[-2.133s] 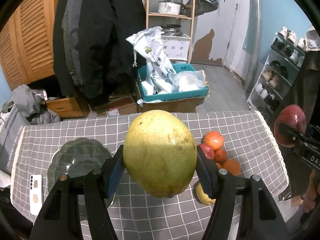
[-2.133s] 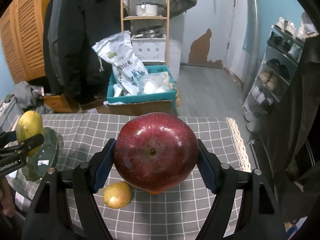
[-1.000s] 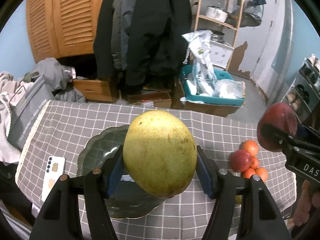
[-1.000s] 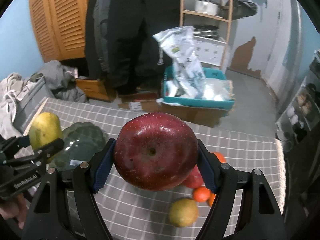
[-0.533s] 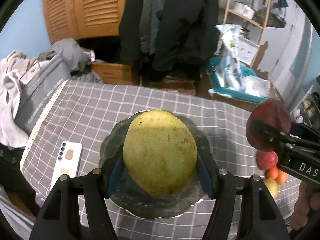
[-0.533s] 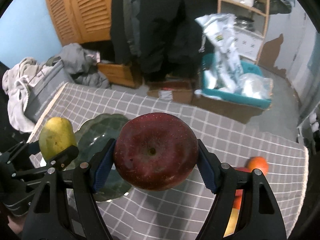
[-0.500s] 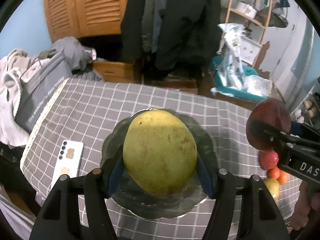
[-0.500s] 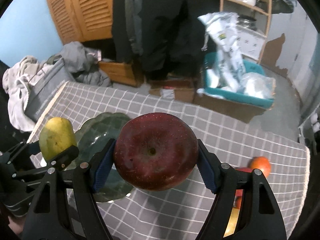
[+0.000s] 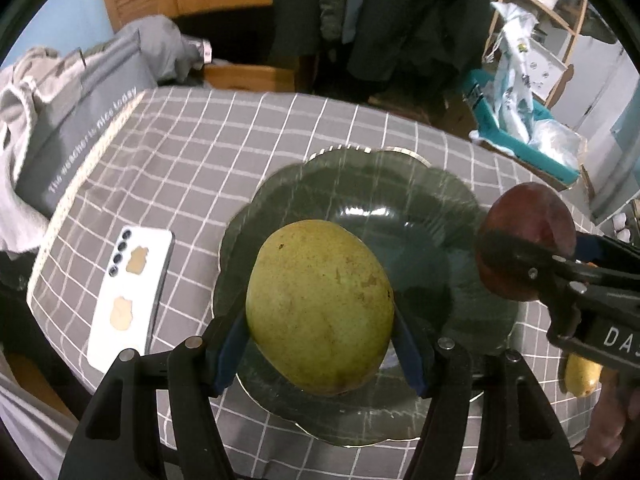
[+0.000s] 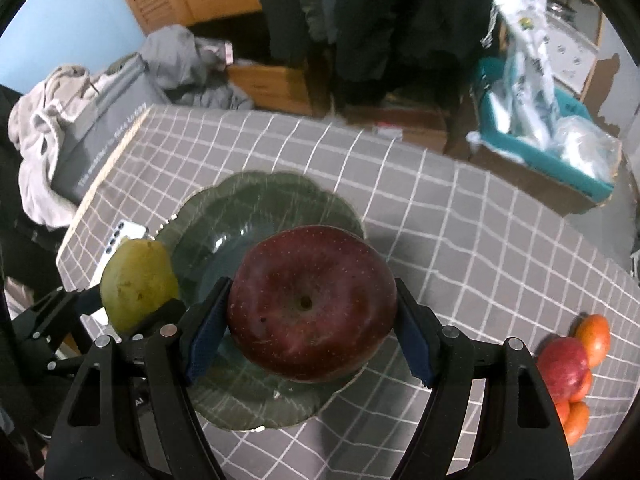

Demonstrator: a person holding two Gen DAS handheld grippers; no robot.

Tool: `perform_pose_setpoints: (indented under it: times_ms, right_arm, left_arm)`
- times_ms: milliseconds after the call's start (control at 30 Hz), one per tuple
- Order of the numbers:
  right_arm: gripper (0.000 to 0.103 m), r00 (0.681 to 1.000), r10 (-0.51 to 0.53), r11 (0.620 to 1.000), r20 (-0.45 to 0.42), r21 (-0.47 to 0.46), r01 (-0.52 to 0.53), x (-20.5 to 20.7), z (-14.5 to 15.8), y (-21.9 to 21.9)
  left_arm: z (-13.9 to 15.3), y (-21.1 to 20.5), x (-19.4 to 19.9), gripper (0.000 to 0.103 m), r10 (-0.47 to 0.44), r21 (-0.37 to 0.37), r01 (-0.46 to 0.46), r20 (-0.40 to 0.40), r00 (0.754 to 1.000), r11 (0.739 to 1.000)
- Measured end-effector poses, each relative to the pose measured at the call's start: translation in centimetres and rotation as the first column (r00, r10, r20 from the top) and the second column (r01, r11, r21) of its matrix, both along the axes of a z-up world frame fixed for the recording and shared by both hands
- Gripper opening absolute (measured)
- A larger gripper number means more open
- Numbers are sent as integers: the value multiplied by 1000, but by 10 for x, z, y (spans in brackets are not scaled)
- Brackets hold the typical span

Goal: Organize fruits
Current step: 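Lower the pear and apple into the bowl and open both tools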

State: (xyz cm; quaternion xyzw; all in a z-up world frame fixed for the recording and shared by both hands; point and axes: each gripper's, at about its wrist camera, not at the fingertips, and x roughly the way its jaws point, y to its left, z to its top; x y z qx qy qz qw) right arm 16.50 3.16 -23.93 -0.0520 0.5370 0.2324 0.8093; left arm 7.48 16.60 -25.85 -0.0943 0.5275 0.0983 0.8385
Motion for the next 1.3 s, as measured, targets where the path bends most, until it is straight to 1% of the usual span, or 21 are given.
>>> perform_pose_setpoints:
  times_ms: [133, 267, 333, 567, 633, 767, 867, 1067, 1100, 1167, 1200, 1233, 1300]
  right_arm:
    - [76, 999, 6, 1000, -39, -12, -7, 3, -16, 4]
    - [76, 997, 17, 1000, -77, -25, -19, 2, -31, 8]
    - [77, 996, 26, 999, -87, -36, -29, 1, -36, 11]
    - [77, 992, 39, 997, -117, -55, -46, -1, -48, 14]
    - [77, 993, 49, 996, -109, -64, -56, -3, -48, 17]
    - [77, 988, 50, 997, -144, -44, -57, -2, -52, 18]
    - [77, 985, 52, 997, -163, -41, -59, -2, -57, 19]
    - [77, 981, 56, 997, -184, -50, -67, -4, -62, 21]
    - [77, 982, 57, 997, -182, -47, -66, -4, -62, 21]
    - [79, 986, 51, 998, -162, -18, -55, -3, -56, 19]
    - [83, 987, 44, 999, -152, -6, -46, -2, -52, 18]
    - [84, 989, 40, 999, -142, -2, -41, -2, -50, 17]
    - [84, 992, 37, 999, -119, 0, -37, -1, -43, 16]
  left_arm:
    - [-15, 3, 0, 67, 8, 3, -8, -40, 999, 1000]
    - [-27, 5, -1, 67, 12, -16, -13, -69, 998, 1000]
    - [-31, 6, -1, 67, 18, -13, -19, -81, 997, 1000]
    - [-42, 6, 0, 67, 18, -31, -22, -115, 993, 999]
    - [-46, 5, 0, 67, 17, -35, -21, -128, 992, 999]
    - [-53, 4, 0, 67, 12, -47, -20, -162, 987, 999]
    - [-56, 2, 0, 67, 0, -57, -11, -174, 985, 998]
    - [-60, -8, 4, 67, -25, -16, 23, -202, 979, 1000]
    - [-58, -8, 4, 70, -23, -12, 21, -193, 981, 1000]
    - [-51, -7, 3, 86, -7, -6, 6, -158, 987, 1000]
    - [-47, -5, 3, 88, 0, -1, 0, -141, 990, 1000]
    - [-42, -3, 3, 89, 9, 2, -9, -124, 992, 1000]
    - [-36, 0, 3, 89, 18, -8, -19, -114, 993, 1000]
